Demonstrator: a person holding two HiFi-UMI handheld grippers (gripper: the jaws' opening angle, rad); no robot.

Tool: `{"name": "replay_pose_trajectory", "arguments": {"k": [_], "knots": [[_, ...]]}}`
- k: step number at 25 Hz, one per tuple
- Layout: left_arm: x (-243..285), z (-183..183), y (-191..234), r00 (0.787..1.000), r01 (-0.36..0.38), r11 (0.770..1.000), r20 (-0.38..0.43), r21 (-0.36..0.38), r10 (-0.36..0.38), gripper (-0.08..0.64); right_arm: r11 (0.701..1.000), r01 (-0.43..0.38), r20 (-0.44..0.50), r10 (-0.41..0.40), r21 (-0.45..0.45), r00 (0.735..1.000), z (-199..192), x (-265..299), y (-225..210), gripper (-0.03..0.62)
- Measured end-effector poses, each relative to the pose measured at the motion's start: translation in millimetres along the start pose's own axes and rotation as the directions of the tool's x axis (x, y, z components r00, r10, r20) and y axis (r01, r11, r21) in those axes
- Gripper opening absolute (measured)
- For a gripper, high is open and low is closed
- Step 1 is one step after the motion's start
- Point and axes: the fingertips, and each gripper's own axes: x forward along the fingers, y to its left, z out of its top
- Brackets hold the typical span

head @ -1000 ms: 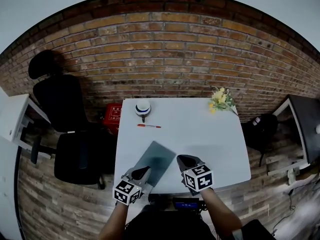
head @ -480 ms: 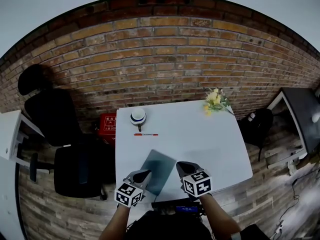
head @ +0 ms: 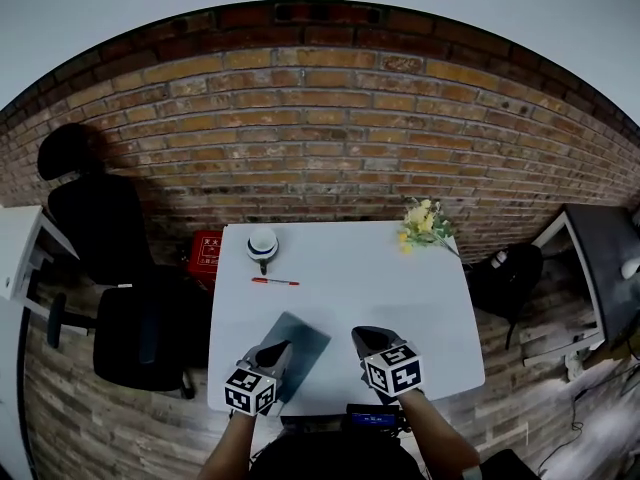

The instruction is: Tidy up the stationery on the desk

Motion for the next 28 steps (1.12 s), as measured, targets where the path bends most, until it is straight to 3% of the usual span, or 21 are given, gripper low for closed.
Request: {"name": "replay_pose_trajectory", "arguments": {"k": [11,28], "knots": [[3.5,6.9,-6.0,0.999,-0.029,0.996,-0.019,0.086,0.031,0.006,0.999,-0.037,0.016,0.037,-0.003,0.999,9.3,4.5,-8.2,0.009],[-6.0,-2.3,-1.1,0.999,-0.006,0.996,-0.053,0.085,0.010,0.006,0.999,-0.036,-0.012,0.036,0.005,0.999,-3.4,5.8,2.2,0.009]]}}
